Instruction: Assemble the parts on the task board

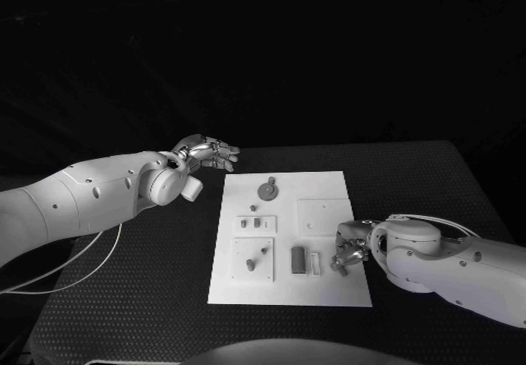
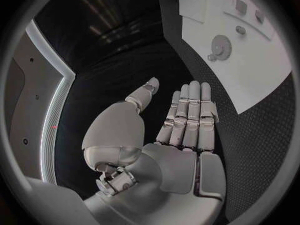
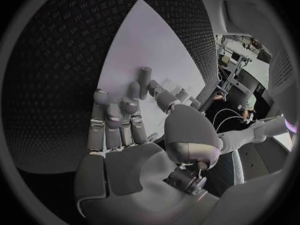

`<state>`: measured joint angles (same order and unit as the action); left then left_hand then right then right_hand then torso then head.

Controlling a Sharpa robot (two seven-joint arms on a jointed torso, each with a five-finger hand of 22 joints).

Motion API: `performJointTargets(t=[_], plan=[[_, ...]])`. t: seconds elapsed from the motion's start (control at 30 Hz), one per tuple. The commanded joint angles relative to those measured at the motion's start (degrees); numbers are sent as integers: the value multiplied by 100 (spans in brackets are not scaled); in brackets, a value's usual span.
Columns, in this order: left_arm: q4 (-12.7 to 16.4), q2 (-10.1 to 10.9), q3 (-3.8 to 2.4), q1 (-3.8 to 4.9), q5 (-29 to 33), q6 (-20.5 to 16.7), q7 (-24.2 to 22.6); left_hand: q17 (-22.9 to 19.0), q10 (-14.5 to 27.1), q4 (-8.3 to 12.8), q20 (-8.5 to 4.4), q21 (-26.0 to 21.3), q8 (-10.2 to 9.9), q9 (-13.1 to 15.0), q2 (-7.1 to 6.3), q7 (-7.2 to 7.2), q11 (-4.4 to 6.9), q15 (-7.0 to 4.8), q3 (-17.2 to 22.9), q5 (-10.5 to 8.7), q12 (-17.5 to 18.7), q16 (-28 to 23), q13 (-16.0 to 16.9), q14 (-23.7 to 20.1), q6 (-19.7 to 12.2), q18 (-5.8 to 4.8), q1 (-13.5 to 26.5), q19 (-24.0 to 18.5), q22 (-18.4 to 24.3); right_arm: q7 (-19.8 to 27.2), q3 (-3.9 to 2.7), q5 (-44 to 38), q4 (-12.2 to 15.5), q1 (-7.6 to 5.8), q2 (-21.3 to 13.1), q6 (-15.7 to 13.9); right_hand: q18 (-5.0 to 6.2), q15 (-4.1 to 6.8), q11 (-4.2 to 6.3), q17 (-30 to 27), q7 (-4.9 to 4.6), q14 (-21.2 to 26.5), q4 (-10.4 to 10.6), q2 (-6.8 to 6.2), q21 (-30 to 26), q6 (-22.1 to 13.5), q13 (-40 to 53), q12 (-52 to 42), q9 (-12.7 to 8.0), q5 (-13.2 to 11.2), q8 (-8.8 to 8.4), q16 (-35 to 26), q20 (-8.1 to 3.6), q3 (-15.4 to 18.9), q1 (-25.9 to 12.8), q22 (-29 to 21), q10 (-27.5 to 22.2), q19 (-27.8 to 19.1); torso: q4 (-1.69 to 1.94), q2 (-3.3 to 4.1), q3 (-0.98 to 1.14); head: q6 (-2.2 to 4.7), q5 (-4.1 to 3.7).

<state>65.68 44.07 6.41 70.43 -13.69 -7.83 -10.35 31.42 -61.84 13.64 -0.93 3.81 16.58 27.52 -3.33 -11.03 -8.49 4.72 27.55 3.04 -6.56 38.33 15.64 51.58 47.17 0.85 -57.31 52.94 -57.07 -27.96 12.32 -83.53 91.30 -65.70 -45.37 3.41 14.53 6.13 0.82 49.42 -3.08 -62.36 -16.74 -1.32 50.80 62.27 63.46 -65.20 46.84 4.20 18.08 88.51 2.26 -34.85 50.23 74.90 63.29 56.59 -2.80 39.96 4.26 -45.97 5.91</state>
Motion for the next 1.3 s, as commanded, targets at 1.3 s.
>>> performJointTargets(t=[1.3], plan=[[37,-11,-2,7,13,148,-52,20,15,-27,16,20,18,-11,-20,-6,16,22,6,6,-38,-29,-7,14,-17,-21,42,-36,5,-95,-12,2347,63,-21,136,-781,47,89,58,-21,-177,-120,33,258,48,-69,-26,-31,-638,37,-552,9,-5,-278,-45,98,87,88,-8,1,5,10,11]])
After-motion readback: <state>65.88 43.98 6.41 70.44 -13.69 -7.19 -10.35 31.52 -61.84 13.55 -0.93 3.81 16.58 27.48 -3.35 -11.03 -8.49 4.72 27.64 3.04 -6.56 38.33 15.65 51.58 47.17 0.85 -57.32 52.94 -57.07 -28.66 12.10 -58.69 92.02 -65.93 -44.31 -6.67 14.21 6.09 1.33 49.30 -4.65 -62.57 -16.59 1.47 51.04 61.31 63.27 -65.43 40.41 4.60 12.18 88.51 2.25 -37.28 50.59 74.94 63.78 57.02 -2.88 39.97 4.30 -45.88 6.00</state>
